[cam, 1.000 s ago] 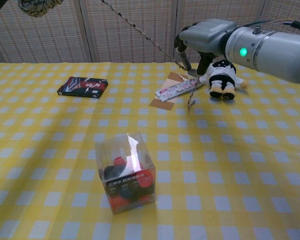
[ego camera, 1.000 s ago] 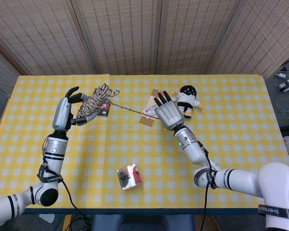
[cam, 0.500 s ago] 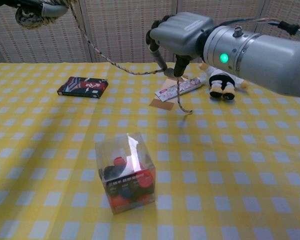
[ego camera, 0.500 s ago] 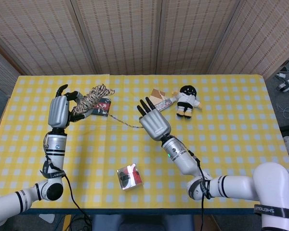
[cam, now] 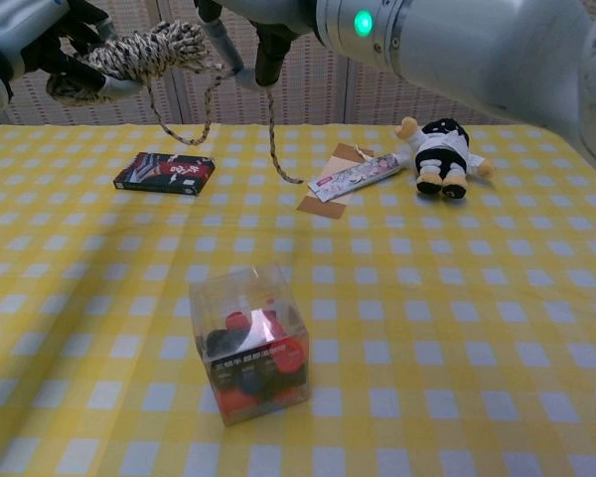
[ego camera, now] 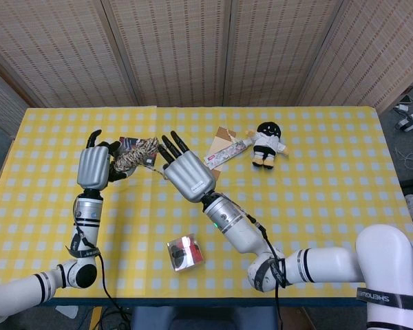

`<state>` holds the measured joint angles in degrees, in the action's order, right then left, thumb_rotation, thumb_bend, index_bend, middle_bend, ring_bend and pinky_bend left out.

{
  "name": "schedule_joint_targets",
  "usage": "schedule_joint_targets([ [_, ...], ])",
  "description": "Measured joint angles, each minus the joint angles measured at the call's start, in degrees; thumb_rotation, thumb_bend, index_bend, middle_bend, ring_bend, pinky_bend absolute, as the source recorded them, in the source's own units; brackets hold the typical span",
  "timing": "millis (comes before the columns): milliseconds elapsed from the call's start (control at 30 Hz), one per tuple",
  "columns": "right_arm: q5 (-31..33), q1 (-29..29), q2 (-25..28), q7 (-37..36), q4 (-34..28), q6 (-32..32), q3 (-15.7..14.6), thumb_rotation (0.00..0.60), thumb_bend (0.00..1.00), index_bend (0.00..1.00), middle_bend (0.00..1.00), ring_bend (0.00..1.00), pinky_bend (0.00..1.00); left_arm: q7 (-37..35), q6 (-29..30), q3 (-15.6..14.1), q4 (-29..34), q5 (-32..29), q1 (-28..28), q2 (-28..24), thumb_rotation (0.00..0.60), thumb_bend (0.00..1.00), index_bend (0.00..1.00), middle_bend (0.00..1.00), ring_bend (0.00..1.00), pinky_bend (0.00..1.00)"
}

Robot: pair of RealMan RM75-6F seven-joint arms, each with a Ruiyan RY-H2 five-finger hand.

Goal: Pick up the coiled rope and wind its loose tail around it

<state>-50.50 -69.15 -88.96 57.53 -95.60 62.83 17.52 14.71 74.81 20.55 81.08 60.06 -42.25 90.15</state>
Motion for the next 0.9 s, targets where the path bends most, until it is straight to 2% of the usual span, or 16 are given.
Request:
schedule_joint_targets([
  [133,1.2,-1.6,0.0,0.5,-0.6,0.6,2.1,0.600,0.44,0.64,0.15,0.00,0.00,1.1,-0.5,-1.3,-0.5,1.2,0.1,0.7,0.597,0.29,0.76,0.74,0.51,0.09],
  [333,3.0,-3.6,-0.1,1.3,-0.2,1.1,3.8,0.600,0.44,0.64,0.15,0.00,0.00,1.5,-0.9,-2.8,-0.4,3.4,0.4,1.0,0.600,0.29,0.77,0.74,0.51,0.09],
  [700,6.1,-6.1,-1.2,1.3,3.8,0.9,4.5,0.600,0.44,0.64,0.15,0.00,0.00,-0.4,-0.7,-5.2,1.6,8.9,1.4,1.1,0.600,0.29,0.77,0.74,0.51,0.08],
  [900,6.8,-7.0,-1.8,1.1,6.2,0.9,4.3,0.600,0.44,0.64,0.15,0.00,0.00,-3.9,-1.2,-5.6,3.6,10.9,1.8,0.7,0.600,0.29,0.77,0.74,0.51,0.08],
])
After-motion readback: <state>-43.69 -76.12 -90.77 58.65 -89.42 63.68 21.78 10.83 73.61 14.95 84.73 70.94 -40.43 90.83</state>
